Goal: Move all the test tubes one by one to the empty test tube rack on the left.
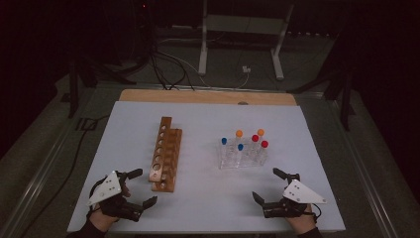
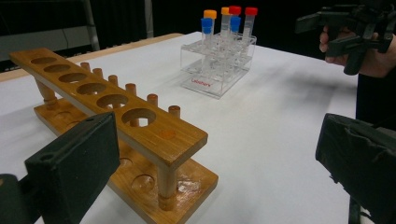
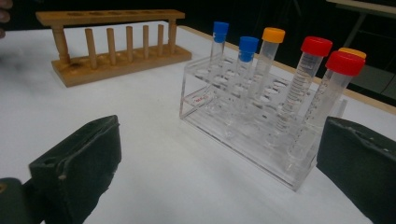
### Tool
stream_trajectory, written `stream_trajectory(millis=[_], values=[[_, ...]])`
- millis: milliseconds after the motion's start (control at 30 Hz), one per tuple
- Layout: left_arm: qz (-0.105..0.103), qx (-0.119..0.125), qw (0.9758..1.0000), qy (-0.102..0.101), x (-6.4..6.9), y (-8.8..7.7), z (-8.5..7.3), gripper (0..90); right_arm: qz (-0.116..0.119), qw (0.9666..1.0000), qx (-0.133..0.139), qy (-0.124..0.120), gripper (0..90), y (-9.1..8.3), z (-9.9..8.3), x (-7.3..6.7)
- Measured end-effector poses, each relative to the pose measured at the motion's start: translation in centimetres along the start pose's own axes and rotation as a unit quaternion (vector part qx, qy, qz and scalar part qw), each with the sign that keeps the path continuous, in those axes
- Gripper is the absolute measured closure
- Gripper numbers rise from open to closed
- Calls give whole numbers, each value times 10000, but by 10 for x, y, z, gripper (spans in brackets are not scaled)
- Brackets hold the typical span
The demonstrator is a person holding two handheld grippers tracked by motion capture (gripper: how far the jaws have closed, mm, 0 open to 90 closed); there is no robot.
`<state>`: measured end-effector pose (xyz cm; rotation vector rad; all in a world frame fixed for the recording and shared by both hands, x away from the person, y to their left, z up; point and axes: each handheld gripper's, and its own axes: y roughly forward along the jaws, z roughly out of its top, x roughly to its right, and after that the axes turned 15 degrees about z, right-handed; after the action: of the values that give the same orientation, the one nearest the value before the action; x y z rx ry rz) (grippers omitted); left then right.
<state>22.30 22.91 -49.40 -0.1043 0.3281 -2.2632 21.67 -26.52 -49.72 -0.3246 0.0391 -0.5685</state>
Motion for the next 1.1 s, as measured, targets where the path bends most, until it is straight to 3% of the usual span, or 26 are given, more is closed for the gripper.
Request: stream_trajectory(millis=[333, 500, 700, 967, 1100], values=[[22, 25, 10000, -6, 0, 0, 0, 6, -39, 9999, -14, 144, 0, 0, 0, 0], [16, 34, 10000, -25, 0, -1, 0, 6, 82, 9993, -146, 345, 0, 4, 0, 0], [35, 42, 10000, -63, -1, -2, 0, 6, 60, 9986, -262, 458, 0, 3, 6, 2], [43, 59, 9999, -94, -1, -3, 0, 6, 144, 9968, -690, 366, 0, 12, 7, -2], [32, 72, 9999, -113, -1, -3, 0, 6, 154, 9967, -702, 375, 0, 13, 9, -4]])
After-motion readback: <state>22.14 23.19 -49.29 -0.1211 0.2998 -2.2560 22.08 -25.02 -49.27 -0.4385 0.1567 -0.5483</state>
